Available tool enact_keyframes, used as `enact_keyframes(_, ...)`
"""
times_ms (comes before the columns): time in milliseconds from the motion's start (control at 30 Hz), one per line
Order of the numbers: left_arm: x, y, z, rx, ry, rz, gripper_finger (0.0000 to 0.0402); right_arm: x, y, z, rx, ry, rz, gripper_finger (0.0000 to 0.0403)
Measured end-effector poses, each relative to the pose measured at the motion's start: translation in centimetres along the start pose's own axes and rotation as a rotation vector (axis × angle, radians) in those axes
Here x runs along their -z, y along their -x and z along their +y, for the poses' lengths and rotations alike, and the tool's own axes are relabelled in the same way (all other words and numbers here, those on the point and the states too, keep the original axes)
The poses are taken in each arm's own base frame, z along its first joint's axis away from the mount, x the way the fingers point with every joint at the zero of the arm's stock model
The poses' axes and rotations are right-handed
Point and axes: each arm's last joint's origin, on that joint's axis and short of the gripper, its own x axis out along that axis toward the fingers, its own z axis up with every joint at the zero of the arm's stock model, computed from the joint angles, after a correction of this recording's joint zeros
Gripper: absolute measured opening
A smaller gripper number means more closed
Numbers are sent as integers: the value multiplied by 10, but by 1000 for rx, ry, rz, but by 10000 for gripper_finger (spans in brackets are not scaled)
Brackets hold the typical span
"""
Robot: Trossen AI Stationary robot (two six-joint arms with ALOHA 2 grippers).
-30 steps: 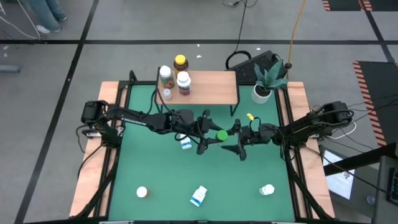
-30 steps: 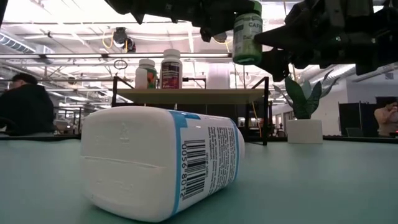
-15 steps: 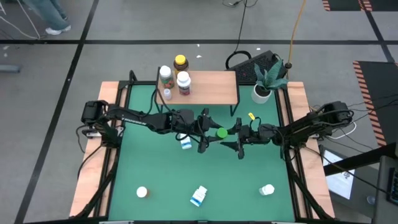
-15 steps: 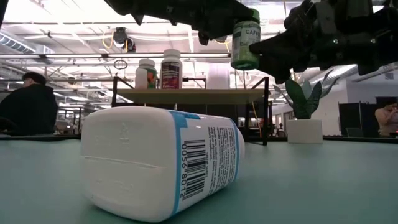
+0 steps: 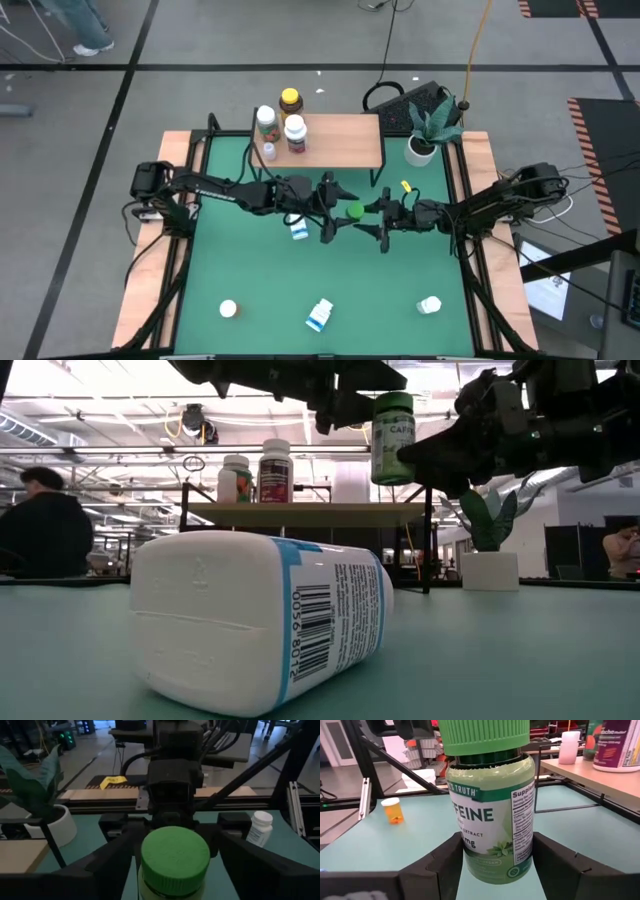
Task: Pick and place medicine bottles onto shelf by color
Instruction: Put the green medicine bottle on the shelf
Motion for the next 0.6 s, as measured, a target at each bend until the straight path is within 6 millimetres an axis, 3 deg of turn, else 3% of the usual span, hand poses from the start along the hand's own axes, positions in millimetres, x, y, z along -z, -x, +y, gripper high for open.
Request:
enact_keyframes(233, 1, 0, 0, -1, 6, 9, 328, -3, 0, 0, -3, 20, -30, 205)
enact_keyframes(600, 0, 0, 1, -21, 23, 1, 258, -5, 0, 0, 27, 34, -52, 204)
